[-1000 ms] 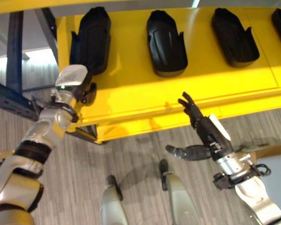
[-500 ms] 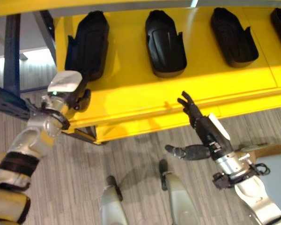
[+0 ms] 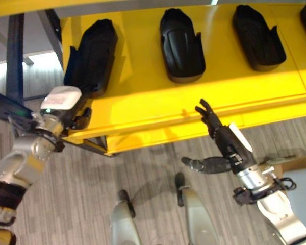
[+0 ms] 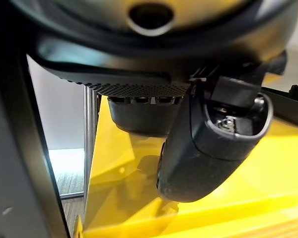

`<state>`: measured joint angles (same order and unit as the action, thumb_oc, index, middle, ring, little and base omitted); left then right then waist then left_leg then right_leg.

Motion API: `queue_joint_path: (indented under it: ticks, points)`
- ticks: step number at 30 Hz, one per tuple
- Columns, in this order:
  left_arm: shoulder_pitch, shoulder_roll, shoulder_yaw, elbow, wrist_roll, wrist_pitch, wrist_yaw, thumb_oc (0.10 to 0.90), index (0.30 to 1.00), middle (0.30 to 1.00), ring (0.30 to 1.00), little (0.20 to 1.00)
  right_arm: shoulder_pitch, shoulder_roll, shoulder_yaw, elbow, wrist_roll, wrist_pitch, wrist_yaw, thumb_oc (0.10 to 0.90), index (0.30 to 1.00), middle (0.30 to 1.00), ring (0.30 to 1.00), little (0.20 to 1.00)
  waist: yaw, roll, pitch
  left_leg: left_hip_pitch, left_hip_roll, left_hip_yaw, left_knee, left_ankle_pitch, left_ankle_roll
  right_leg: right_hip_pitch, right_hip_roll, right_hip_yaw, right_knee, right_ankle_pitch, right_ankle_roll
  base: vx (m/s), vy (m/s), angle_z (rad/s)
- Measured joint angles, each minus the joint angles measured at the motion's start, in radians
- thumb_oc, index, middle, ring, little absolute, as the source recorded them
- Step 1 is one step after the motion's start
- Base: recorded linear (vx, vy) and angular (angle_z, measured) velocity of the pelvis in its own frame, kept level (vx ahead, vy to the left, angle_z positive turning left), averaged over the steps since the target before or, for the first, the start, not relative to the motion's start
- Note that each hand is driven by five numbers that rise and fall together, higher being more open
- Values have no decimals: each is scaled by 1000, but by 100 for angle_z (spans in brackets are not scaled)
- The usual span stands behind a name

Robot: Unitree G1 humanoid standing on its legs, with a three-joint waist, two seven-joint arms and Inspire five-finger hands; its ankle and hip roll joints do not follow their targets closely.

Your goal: Move parts from the plastic box to the shelf.

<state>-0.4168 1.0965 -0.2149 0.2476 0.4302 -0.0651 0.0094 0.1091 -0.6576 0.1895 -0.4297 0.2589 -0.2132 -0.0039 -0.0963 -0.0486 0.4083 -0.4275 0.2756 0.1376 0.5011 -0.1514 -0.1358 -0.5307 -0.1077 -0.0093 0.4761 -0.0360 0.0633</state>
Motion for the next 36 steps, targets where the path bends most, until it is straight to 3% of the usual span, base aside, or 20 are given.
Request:
queue_joint_path:
  ticks: [12,25,36]
  points:
    - [49,0,56,-54,-117,12,-60,900,1000,1000,1000,1000,3,21,-8,0,0,6,9,900,1000,1000,1000,1000,-3,3,2,13,0,0,-3,-1,2,8,0,0,7,-9,-3,0,0,0]
    - [61,26,55,-172,-228,27,-137,900,1000,1000,1000,1000,10,22,-15,0,1,22,22,900,1000,1000,1000,1000,17,12,7,13,0,-1,-2,-1,2,9,0,0,9,-9,-3,0,0,0]
    - [47,35,33,-181,-230,18,-159,900,1000,1000,1000,1000,13,22,-16,0,1,23,28,900,1000,1000,1000,1000,16,12,7,14,0,-2,-1,-1,2,11,0,-1,9,-9,-3,0,0,0]
